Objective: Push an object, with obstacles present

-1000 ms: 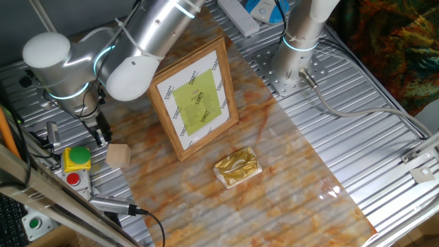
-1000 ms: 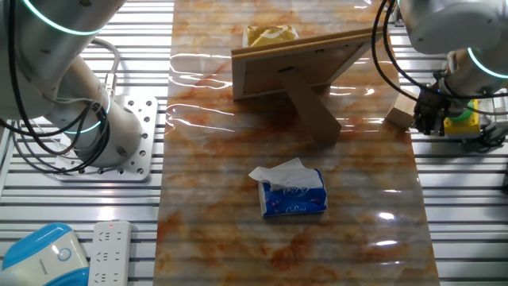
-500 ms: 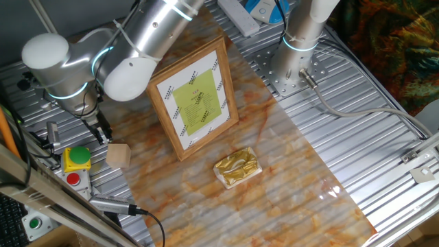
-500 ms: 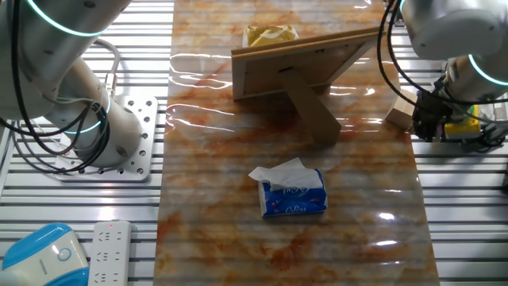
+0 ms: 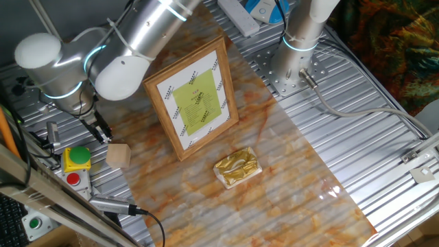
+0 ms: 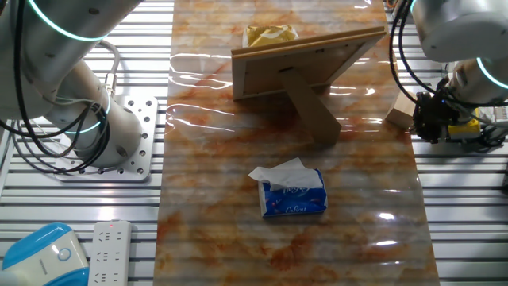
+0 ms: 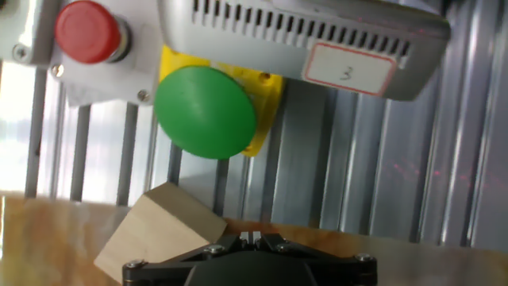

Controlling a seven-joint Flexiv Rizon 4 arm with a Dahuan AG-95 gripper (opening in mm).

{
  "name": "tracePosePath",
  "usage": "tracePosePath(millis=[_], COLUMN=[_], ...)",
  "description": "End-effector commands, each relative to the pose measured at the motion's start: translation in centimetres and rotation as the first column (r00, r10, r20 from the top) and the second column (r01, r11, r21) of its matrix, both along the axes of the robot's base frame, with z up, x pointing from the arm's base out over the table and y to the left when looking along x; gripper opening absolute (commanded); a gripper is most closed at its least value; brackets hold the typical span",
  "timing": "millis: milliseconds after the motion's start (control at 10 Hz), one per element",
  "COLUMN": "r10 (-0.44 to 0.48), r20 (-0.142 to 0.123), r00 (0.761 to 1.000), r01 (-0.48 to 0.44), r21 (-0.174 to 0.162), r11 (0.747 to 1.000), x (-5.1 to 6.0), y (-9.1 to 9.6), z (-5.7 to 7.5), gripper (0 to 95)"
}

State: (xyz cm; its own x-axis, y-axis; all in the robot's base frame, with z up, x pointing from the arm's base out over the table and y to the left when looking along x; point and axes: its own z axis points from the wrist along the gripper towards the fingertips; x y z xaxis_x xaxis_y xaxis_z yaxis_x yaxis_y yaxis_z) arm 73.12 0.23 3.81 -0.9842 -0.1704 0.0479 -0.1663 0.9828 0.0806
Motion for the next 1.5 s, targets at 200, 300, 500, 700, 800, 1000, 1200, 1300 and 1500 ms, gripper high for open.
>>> tracePosePath(millis=[200, 300, 500, 700, 800, 1000, 1200, 1300, 1500], r10=[0.067, 0.082, 0.098, 0.124, 0.143, 0.165, 0.178, 0.183, 0.2], r20=[-0.022, -0.028, -0.034, -0.038, -0.037, -0.037, -0.037, -0.037, -0.038], r00=[0.997, 0.996, 0.995, 0.992, 0.989, 0.986, 0.983, 0.982, 0.979], r01=[-0.067, -0.082, -0.098, -0.125, -0.144, -0.166, -0.18, -0.185, -0.202], r21=[0.006, 0.001, -0.007, -0.02, -0.024, -0.035, -0.045, -0.049, -0.057], r11=[0.998, 0.997, 0.995, 0.992, 0.989, 0.985, 0.983, 0.982, 0.978], x=[0.04, 0.04, 0.04, 0.04, 0.04, 0.04, 0.04, 0.04, 0.04], y=[0.01, 0.01, 0.01, 0.01, 0.01, 0.01, 0.01, 0.01, 0.01], z=[0.02, 0.02, 0.02, 0.02, 0.02, 0.02, 0.02, 0.02, 0.02], gripper=[0.0, 0.0, 0.0, 0.0, 0.0, 0.0, 0.0, 0.0, 0.0])
